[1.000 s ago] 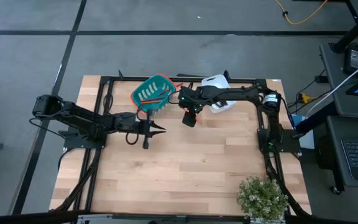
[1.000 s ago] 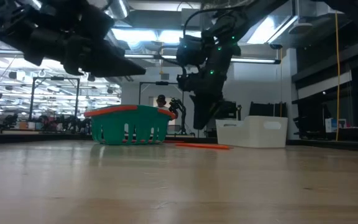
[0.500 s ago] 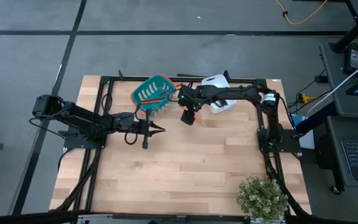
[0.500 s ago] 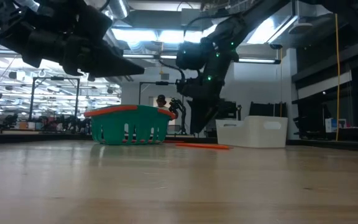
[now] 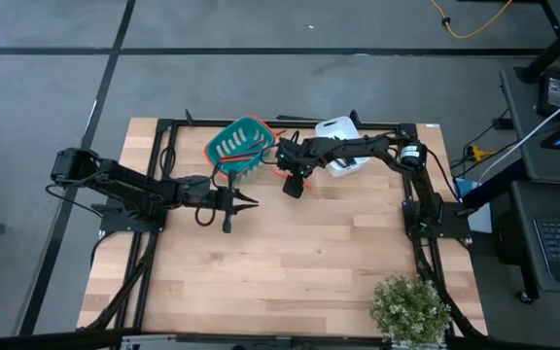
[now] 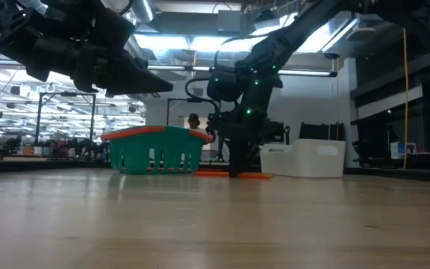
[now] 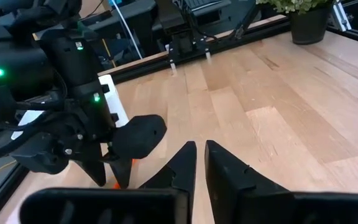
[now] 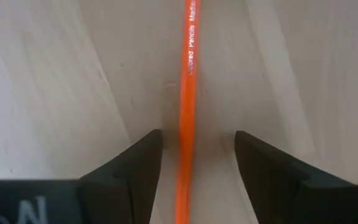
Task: Sort pens & pencils
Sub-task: Put the orange pencil into the blue bin
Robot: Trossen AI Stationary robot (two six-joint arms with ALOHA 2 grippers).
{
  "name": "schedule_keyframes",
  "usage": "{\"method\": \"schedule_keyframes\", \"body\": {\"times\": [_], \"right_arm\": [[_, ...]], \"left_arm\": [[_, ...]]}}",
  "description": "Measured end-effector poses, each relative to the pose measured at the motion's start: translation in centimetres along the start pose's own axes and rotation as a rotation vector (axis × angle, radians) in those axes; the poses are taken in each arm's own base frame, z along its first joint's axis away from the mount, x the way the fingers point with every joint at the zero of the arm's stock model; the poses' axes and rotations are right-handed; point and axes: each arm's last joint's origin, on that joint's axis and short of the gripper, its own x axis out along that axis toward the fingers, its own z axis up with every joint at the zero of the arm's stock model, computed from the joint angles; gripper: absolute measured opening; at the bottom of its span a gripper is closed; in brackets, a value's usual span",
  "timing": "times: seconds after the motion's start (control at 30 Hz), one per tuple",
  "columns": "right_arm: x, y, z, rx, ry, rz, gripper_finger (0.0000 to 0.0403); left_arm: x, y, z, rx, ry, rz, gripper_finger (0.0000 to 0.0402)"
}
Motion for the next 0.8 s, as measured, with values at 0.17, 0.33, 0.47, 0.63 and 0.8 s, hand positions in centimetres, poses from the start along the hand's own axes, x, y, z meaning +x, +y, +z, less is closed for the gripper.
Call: {"method": "schedule_keyframes", "body": {"times": [0.17, 0.33, 0.47, 0.63, 0.8], "right_arm": [[0.0, -0.1, 0.0, -0.015, -0.001, 0.002, 0.0205], [0.0, 0.0, 0.0, -0.02, 0.001, 0.044, 0.0205], [0.0, 0.3, -0.1, -0.029, 0.009, 0.045, 0.0204], [0.0, 0.9, -0.2, -0.043, 0.012, 0.041, 0.0204], [0.0, 1.0, -0.2, -0.043, 0.016, 0.042, 0.0203]], "left_arm": [[0.0, 0.0, 0.0, 0.0, 0.005, -0.002, 0.0038], [0.0, -0.1, -0.1, 0.001, 0.016, -0.007, 0.0042], [0.0, -0.1, -0.2, 0.001, 0.017, -0.008, 0.0041], [0.0, -0.1, -0.2, -0.026, 0.017, -0.008, 0.0031], [0.0, -0.1, -0.2, -0.027, 0.017, -0.008, 0.0022]]}}
